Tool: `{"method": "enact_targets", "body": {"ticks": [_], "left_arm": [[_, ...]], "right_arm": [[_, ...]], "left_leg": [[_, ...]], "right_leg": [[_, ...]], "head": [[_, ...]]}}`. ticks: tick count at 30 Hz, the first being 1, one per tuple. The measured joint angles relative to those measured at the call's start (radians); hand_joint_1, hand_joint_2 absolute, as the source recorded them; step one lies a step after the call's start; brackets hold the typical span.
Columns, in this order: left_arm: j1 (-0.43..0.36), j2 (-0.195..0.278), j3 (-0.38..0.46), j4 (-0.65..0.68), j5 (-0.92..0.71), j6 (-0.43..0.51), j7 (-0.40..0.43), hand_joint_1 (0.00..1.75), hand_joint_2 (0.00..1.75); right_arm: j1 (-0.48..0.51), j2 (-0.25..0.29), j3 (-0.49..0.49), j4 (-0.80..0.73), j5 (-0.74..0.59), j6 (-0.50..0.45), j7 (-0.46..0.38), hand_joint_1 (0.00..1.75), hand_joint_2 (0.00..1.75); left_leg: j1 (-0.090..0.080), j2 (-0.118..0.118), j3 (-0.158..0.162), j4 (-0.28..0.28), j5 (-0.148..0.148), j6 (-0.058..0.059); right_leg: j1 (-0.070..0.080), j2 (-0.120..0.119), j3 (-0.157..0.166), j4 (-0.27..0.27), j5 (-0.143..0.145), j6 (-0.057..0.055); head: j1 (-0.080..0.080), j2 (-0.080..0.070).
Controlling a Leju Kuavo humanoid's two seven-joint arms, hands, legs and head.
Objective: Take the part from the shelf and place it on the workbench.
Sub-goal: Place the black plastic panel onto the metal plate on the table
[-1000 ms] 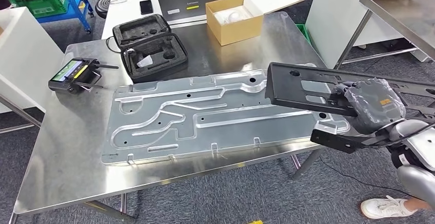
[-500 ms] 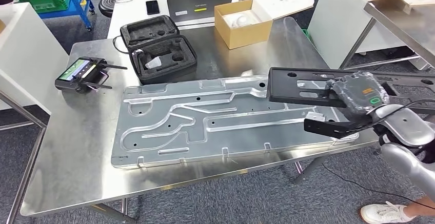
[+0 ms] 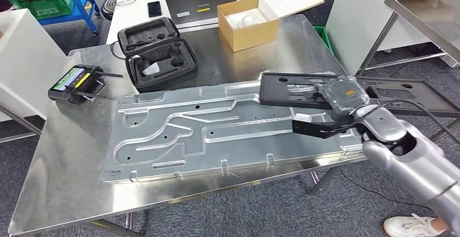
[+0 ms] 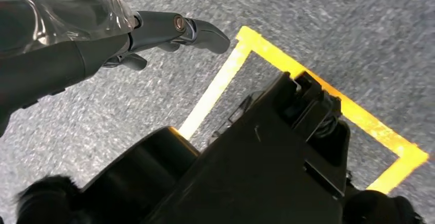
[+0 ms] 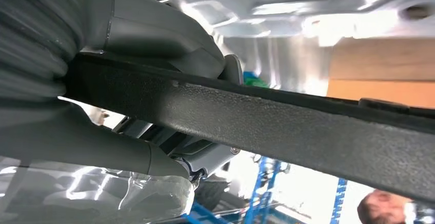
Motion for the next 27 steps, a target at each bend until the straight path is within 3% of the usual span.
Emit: {"method": "enact_targets", "body": {"ticks": [1, 3, 5, 8, 10, 13, 14, 15, 16, 18, 20, 24, 25, 27], "left_arm": [[-0.002, 0.000, -0.003, 0.000, -0.002, -0.003, 0.003, 0.00, 1.75], [-0.003, 0.000, -0.012, 0.000, -0.005, -0.009, 0.010, 0.00, 1.75], [-0.004, 0.001, -0.021, 0.000, -0.008, -0.013, 0.016, 0.00, 1.75], [-0.005, 0.001, -0.031, 0.000, -0.011, -0.020, 0.024, 0.00, 1.75], [-0.008, 0.001, -0.040, 0.000, -0.015, -0.024, 0.027, 0.00, 1.75], [-0.010, 0.001, -0.049, 0.000, -0.019, -0.029, 0.031, 0.00, 1.75], [-0.010, 0.001, -0.051, 0.000, -0.019, -0.029, 0.031, 0.00, 1.75], [-0.010, 0.001, -0.053, 0.000, -0.019, -0.030, 0.031, 0.00, 1.75], [-0.011, 0.001, -0.055, 0.000, -0.019, -0.030, 0.031, 0.00, 1.75], [-0.012, 0.002, -0.060, 0.000, -0.020, -0.028, 0.031, 0.00, 1.75], [-0.014, 0.003, -0.065, 0.000, -0.021, -0.026, 0.031, 0.00, 1.75], [-0.015, 0.005, -0.072, 0.000, -0.026, -0.022, 0.028, 0.00, 1.75], [-0.016, 0.005, -0.074, 0.000, -0.029, -0.018, 0.026, 0.00, 1.75], [-0.017, 0.006, -0.077, 0.000, -0.032, -0.009, 0.021, 0.00, 1.75]], "right_arm": [[-0.014, 0.017, 0.021, 0.019, 0.002, -0.005, -0.003, 1.75, 1.75], [-0.042, 0.050, 0.063, 0.052, 0.007, -0.018, -0.010, 1.75, 1.75], [-0.071, 0.084, 0.104, 0.083, 0.015, -0.042, -0.022, 1.75, 1.75], [-0.106, 0.140, 0.160, 0.128, 0.029, -0.081, -0.043, 1.75, 1.75], [-0.129, 0.180, 0.191, 0.151, 0.037, -0.099, -0.058, 1.75, 1.75], [-0.160, 0.231, 0.231, 0.187, 0.043, -0.112, -0.068, 1.75, 1.75], [-0.163, 0.244, 0.242, 0.198, 0.043, -0.113, -0.071, 1.75, 1.75], [-0.166, 0.256, 0.252, 0.208, 0.043, -0.114, -0.077, 1.75, 1.75], [-0.169, 0.269, 0.262, 0.217, 0.043, -0.116, -0.083, 1.75, 1.75], [-0.182, 0.294, 0.280, 0.229, 0.044, -0.119, -0.093, 1.75, 1.75], [-0.198, 0.318, 0.296, 0.239, 0.044, -0.122, -0.097, 1.75, 1.75], [-0.214, 0.356, 0.325, 0.253, 0.045, -0.125, -0.099, 0.00, 0.00], [-0.219, 0.363, 0.331, 0.256, 0.045, -0.126, -0.100, 0.00, 0.00], [-0.228, 0.373, 0.341, 0.260, 0.044, -0.126, -0.102, 0.00, 0.00]], "left_leg": [[-0.001, 0.000, 0.008, -0.026, 0.024, 0.004], [-0.005, 0.000, 0.066, -0.166, 0.097, 0.020], [-0.012, 0.001, 0.115, -0.279, 0.138, 0.034], [-0.014, 0.000, 0.128, -0.308, 0.143, 0.037], [-0.009, -0.001, 0.137, -0.321, 0.148, 0.042], [-0.005, -0.001, 0.144, -0.328, 0.150, 0.050], [-0.005, -0.002, 0.145, -0.327, 0.149, 0.051], [-0.003, -0.003, 0.146, -0.327, 0.147, 0.051], [-0.001, -0.005, 0.147, -0.325, 0.146, 0.049], [0.003, -0.007, 0.149, -0.316, 0.137, 0.039], [0.001, -0.008, 0.146, -0.302, 0.126, 0.024], [0.002, -0.008, 0.139, -0.291, 0.117, 0.008], [0.004, -0.006, 0.130, -0.271, 0.105, 0.002], [0.007, -0.004, 0.081, -0.167, 0.053, -0.008]], "right_leg": [[0.002, 0.000, 0.002, 0.000, -0.001, -0.001], [0.005, 0.001, 0.007, 0.000, -0.004, -0.001], [0.009, 0.004, 0.007, -0.001, -0.007, 0.002], [0.008, 0.003, 0.005, -0.004, -0.008, 0.014], [0.007, 0.000, -0.005, 0.021, -0.025, 0.022], [0.008, -0.002, -0.089, 0.195, -0.106, 0.028], [0.007, -0.002, -0.120, 0.253, -0.122, 0.031], [0.006, -0.003, -0.137, 0.279, -0.121, 0.033], [0.005, -0.003, -0.136, 0.266, -0.102, 0.036], [0.001, -0.004, -0.082, 0.141, -0.031, 0.041], [0.001, 0.000, -0.031, 0.033, 0.008, 0.037], [0.005, 0.004, -0.025, 0.015, 0.008, 0.007], [0.004, 0.003, -0.024, 0.014, 0.008, 0.001], [0.003, 0.002, -0.022, 0.014, 0.009, -0.007]], "head": [[0.000, 0.000], [0.000, 0.000], [0.000, 0.000], [0.001, 0.000], [0.001, 0.000], [0.002, 0.000], [0.002, 0.000], [0.002, 0.000], [0.002, 0.000], [0.002, 0.000], [0.002, 0.000], [0.000, 0.000], [0.000, 0.000], [-0.001, 0.000]]}}
